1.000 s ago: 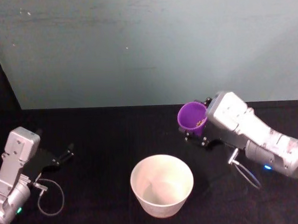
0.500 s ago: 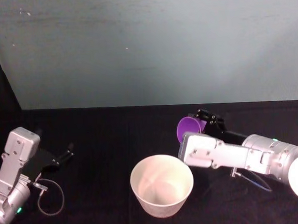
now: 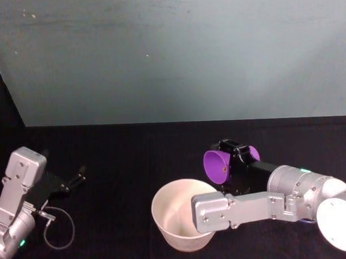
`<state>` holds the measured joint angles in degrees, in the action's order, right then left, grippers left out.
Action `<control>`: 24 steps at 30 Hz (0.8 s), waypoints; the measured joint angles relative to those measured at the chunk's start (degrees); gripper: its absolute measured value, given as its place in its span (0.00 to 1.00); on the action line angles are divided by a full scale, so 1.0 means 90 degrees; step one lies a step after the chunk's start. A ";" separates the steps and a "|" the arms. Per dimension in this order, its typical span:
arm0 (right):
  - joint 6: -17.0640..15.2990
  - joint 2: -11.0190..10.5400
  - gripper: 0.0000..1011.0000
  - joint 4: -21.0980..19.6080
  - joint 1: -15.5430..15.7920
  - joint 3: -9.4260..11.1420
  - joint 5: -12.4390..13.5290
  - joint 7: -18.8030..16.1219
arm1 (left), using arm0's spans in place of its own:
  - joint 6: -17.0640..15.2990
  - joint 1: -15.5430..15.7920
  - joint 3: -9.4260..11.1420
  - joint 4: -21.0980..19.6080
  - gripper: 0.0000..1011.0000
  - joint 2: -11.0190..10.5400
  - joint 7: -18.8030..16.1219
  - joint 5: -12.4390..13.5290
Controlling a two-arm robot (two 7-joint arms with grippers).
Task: Pick up the cup and pour the mung beans from the cup into the bowl.
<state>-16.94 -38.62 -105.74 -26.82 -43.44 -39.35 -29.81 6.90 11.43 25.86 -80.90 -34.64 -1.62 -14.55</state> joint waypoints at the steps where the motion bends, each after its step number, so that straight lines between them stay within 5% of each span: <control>1: 0.0004 0.0000 0.74 0.0000 -0.0009 -0.0015 -0.0037 -0.0013 | 0.0000 0.0000 0.0000 0.0000 0.99 0.0000 0.0000 0.0000; 24: 0.0247 0.0198 0.74 0.0144 -0.0289 -0.0459 -0.1288 -0.0539 | 0.0000 0.0000 0.0000 0.0000 0.99 0.0000 0.0000 0.0000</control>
<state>-14.71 -36.83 -104.44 -29.42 -47.57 -50.94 -34.66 6.91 11.43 25.86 -80.90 -34.65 -1.62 -14.55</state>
